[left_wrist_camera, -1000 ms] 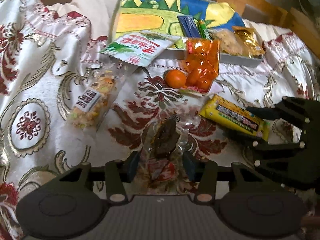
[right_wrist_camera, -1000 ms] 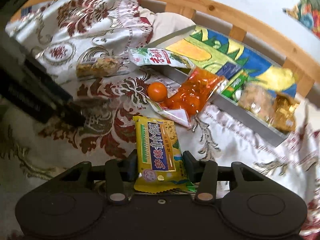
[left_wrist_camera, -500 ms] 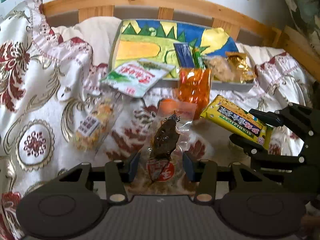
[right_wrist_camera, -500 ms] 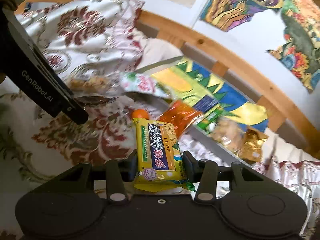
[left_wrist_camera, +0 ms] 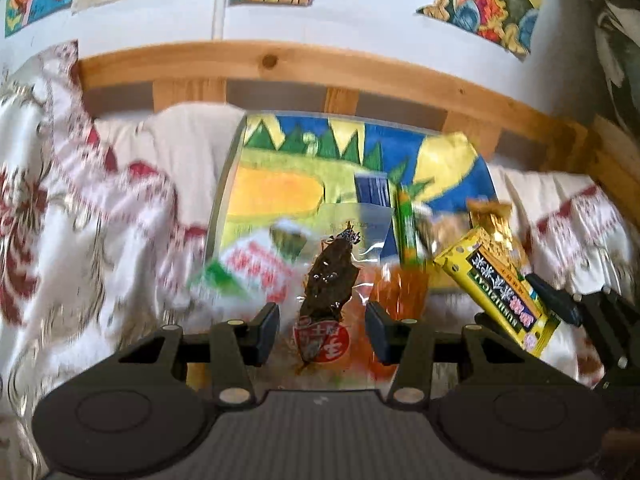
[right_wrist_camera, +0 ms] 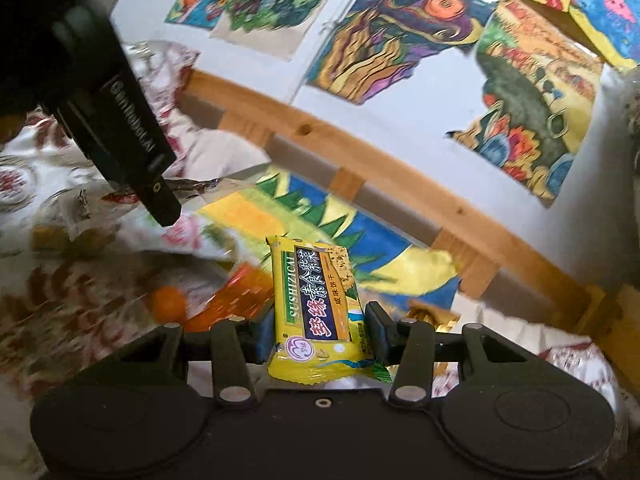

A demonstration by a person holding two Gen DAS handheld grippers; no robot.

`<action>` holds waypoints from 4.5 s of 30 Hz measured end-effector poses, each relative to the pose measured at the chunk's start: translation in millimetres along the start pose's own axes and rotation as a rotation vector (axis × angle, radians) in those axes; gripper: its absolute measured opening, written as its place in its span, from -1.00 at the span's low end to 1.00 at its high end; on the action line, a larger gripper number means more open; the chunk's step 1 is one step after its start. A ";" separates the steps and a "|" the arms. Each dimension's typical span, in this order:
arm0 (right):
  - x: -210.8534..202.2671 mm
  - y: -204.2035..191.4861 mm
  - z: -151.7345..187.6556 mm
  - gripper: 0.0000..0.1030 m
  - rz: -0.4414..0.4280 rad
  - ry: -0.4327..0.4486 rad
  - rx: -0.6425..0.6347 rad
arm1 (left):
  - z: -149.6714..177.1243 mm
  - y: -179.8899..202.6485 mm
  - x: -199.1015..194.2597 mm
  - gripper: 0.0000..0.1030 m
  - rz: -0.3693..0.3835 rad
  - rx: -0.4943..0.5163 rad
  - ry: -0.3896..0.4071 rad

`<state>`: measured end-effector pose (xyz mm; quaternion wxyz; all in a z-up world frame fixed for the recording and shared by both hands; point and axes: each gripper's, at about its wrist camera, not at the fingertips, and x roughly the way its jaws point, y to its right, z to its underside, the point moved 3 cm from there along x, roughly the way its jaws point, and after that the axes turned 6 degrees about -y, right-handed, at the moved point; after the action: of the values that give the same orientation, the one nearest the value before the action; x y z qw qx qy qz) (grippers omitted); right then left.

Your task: Organize snacks

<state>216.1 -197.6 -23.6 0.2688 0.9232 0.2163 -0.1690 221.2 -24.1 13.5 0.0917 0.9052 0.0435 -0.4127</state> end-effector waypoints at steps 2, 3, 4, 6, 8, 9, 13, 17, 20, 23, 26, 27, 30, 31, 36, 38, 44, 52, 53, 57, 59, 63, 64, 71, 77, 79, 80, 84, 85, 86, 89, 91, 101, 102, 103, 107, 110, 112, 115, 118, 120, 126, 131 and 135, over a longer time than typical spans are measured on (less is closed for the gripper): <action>14.2 8.9 -4.0 -0.06 0.025 0.013 0.022 | -17.1 3.5 5.6 -0.01 0.000 -0.007 0.013; 21.7 14.7 -6.0 -0.06 0.031 0.012 0.044 | -26.6 5.7 8.9 -0.01 0.001 -0.009 0.026; 30.3 21.8 -8.1 -0.06 0.038 0.009 0.073 | -34.8 8.2 12.6 -0.01 0.001 -0.009 0.039; 44.7 34.5 -10.3 -0.06 0.055 0.003 0.119 | -50.3 14.3 20.8 -0.01 0.003 -0.010 0.066; 56.7 48.0 -11.9 -0.06 0.067 -0.007 0.161 | -63.9 21.2 33.4 -0.01 0.011 -0.028 0.072; 61.0 53.5 -11.2 -0.06 0.070 -0.013 0.175 | -68.4 24.5 39.4 -0.01 0.016 -0.044 0.070; 77.4 73.3 -5.2 -0.06 0.082 -0.045 0.238 | -83.3 37.0 69.4 -0.01 0.036 -0.104 0.051; 93.2 90.0 0.3 -0.06 0.098 -0.071 0.305 | -91.1 50.5 96.8 -0.01 0.020 -0.106 0.058; 102.6 96.7 0.9 -0.06 0.091 -0.074 0.325 | -94.3 55.1 115.1 0.00 -0.012 -0.097 0.042; 110.7 96.9 -0.7 -0.06 0.078 -0.073 0.326 | -92.9 54.0 131.2 0.00 -0.037 -0.104 0.020; 118.2 92.4 -4.4 -0.06 0.068 -0.063 0.299 | -89.9 52.1 142.1 0.00 -0.061 -0.098 0.006; 120.2 90.4 -5.2 -0.06 0.067 -0.061 0.292 | -90.1 51.5 145.0 0.00 -0.067 -0.097 0.002; 127.9 85.4 -5.4 -0.06 0.050 -0.066 0.282 | -89.3 48.1 150.7 0.00 -0.079 -0.097 -0.011; 129.4 84.0 -4.8 -0.06 0.047 -0.068 0.279 | -89.1 47.4 152.2 0.00 -0.083 -0.096 -0.015; 136.5 77.7 -2.8 -0.04 0.028 -0.078 0.273 | -86.0 46.3 157.8 0.01 -0.092 -0.082 -0.045; 137.2 75.8 -2.9 -0.04 0.028 -0.078 0.266 | -84.7 46.8 159.9 0.03 -0.085 -0.081 -0.056; 136.5 76.6 -2.4 0.07 0.031 -0.071 0.276 | -82.8 44.8 157.2 0.13 -0.068 -0.098 -0.051; 126.7 80.5 -7.7 0.39 0.059 -0.047 0.280 | -85.3 36.2 139.1 0.55 -0.058 -0.132 0.004; 123.8 81.4 -9.1 0.42 0.065 -0.042 0.282 | -85.2 34.8 136.0 0.59 -0.056 -0.138 0.011; 111.8 84.3 -14.8 0.52 0.081 -0.028 0.291 | -84.8 28.8 119.5 0.74 -0.060 -0.158 0.049; 103.2 85.3 -18.3 0.59 0.088 -0.020 0.301 | -82.6 24.8 110.4 0.88 -0.068 -0.172 0.074; 86.0 86.2 -24.9 0.66 0.090 -0.010 0.318 | -77.0 14.9 91.3 0.94 -0.097 -0.190 0.119; 81.0 86.5 -26.4 0.68 0.086 -0.008 0.330 | -75.5 11.8 86.5 0.95 -0.102 -0.195 0.127; 46.2 75.6 -38.8 0.87 0.077 0.026 0.343 | -54.4 -13.6 47.6 0.99 -0.119 -0.243 0.186; 17.0 61.2 -50.1 0.97 0.065 0.058 0.344 | -30.9 -28.7 17.8 0.99 -0.129 -0.252 0.206; 5.3 55.9 -53.0 0.98 0.060 0.071 0.344 | -22.0 -33.7 8.3 0.99 -0.138 -0.248 0.214; -0.1 53.1 -53.8 0.98 0.060 0.075 0.342 | -18.1 -35.5 4.7 0.99 -0.140 -0.246 0.216; -20.4 41.4 -53.0 0.98 0.051 0.070 0.332 | 0.4 -44.4 -11.5 0.99 -0.152 -0.244 0.221; -25.2 39.0 -51.8 0.98 0.049 0.068 0.332 | 5.2 -46.2 -15.1 0.99 -0.154 -0.245 0.224; -30.4 36.6 -50.7 0.98 0.047 0.064 0.334 | 10.4 -48.0 -18.6 0.99 -0.154 -0.246 0.225; -47.0 30.5 -44.2 0.98 0.038 0.054 0.345 | 24.5 -52.4 -26.0 0.99 -0.156 -0.249 0.218; -58.6 25.5 -38.5 0.98 0.029 0.043 0.345 | 34.1 -54.2 -30.7 0.99 -0.154 -0.249 0.215; -93.1 2.6 -21.6 0.98 -0.003 -0.009 0.347 | 78.1 -64.9 -51.9 0.99 -0.163 -0.256 0.200; -95.3 1.0 -20.3 0.98 -0.007 -0.015 0.353 | 81.6 -65.6 -52.9 0.99 -0.170 -0.243 0.197; -97.4 -0.7 -19.0 0.98 -0.014 -0.022 0.359 | 84.7 -66.4 -53.6 0.99 -0.176 -0.228 0.193; -102.7 -8.4 -13.9 0.98 -0.036 -0.049 0.368 | 98.9 -70.3 -54.7 0.99 -0.188 -0.189 0.169; -104.2 -14.7 -9.4 0.98 -0.049 -0.079 0.372 | 105.1 -72.0 -54.5 0.99 -0.189 -0.166 0.158; -103.3 -17.1 -7.2 0.98 -0.060 -0.095 0.373 | 108.5 -72.4 -53.9 0.99 -0.186 -0.155 0.152; -100.2 -21.5 -5.0 0.99 -0.073 -0.121 0.372 | 112.1 -71.0 -53.3 0.99 -0.192 -0.129 0.148; -95.7 -24.8 -2.3 0.98 -0.092 -0.145 0.373 | 113.2 -68.6 -53.3 0.99 -0.216 -0.090 0.153; -93.2 -27.2 -0.4 0.99 -0.105 -0.162 0.375 | 113.6 -67.9 -53.2 0.99 -0.229 -0.078 0.155; -89.3 -31.0 2.6 0.99 -0.125 -0.190 0.376 | 115.6 -68.6 -51.9 0.99 -0.243 -0.067 0.146; -86.2 -33.8 3.0 0.99 -0.135 -0.209 0.372 | 116.3 -68.7 -51.9 0.99 -0.250 -0.061 0.146; -83.8 -35.1 4.1 0.99 -0.141 -0.221 0.372 | 116.1 -68.7 -51.3 0.99 -0.249 -0.061 0.143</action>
<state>126.9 -198.9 -5.8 0.1036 0.9153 0.2148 -0.3247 91.1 19.5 -31.3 0.0638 0.9167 0.1746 -0.3537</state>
